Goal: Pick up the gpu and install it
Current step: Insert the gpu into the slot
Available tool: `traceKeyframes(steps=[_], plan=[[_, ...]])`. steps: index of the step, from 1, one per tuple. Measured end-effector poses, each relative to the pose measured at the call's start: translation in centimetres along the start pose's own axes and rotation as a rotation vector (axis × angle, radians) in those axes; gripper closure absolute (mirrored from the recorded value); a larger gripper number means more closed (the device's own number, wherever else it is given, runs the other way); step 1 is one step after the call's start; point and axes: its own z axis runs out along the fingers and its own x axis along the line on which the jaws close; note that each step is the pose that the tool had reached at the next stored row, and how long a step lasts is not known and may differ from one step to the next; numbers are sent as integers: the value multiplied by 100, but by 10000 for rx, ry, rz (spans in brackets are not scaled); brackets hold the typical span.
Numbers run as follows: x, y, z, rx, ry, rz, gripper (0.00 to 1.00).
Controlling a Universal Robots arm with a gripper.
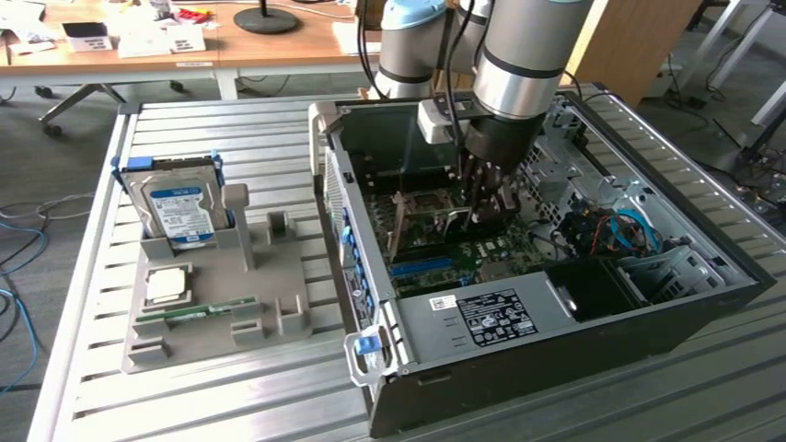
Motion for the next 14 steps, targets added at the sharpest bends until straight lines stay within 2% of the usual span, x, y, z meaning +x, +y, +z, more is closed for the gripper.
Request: traceKeyframes(steps=[8, 14], plan=[[2, 37, 10, 1, -2, 1, 73], [4, 46, 67, 0, -2, 1, 73]])
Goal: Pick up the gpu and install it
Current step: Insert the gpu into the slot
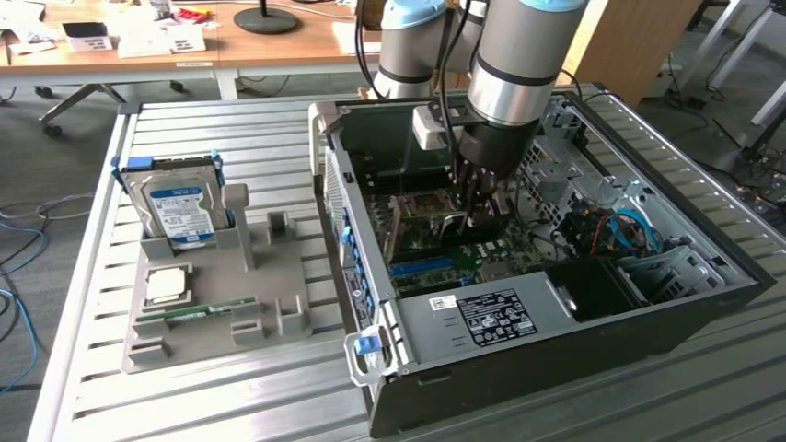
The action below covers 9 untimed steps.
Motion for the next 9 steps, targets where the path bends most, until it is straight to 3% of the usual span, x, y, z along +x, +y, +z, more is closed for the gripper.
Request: traceKeyframes(steps=[9], plan=[[4, 53, 48, 0, -1, -1, 73]])
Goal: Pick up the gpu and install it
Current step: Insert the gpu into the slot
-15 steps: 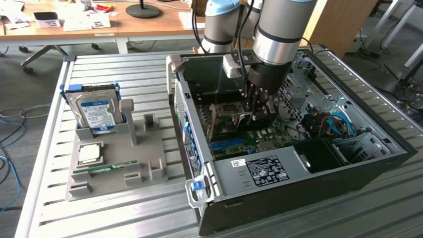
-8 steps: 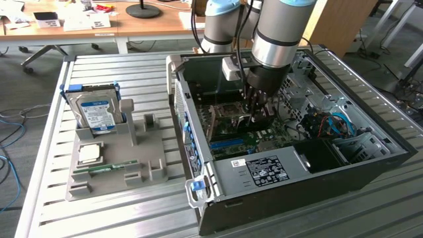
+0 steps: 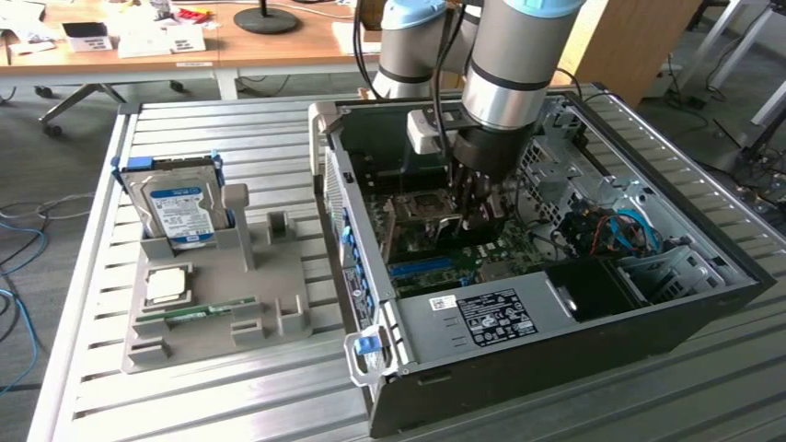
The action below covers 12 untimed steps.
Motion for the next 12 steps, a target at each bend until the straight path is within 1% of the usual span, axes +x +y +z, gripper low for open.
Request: traceKeyframes(steps=[9, 12], plan=[[-1, 0, 9, 3, -5, 1, 73], [0, 1, 17, 0, 2, 1, 73]])
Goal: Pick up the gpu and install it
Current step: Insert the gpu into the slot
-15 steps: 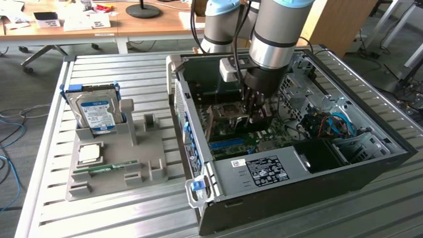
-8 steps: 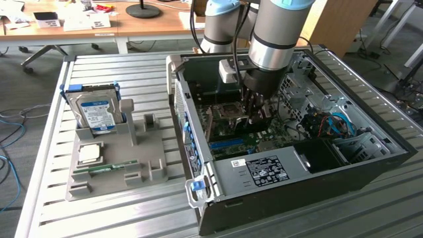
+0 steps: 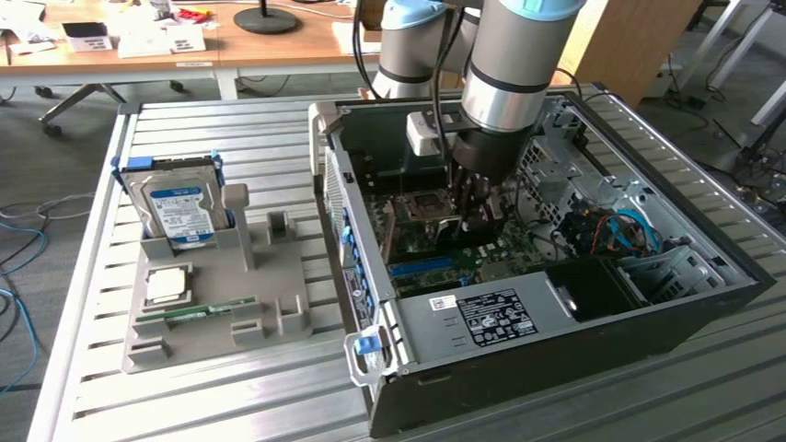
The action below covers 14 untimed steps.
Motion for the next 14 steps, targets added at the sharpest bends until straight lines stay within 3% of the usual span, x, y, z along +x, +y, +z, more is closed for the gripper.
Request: traceKeyframes(steps=[14], plan=[[1, 20, 31, 1, -1, 0, 73]])
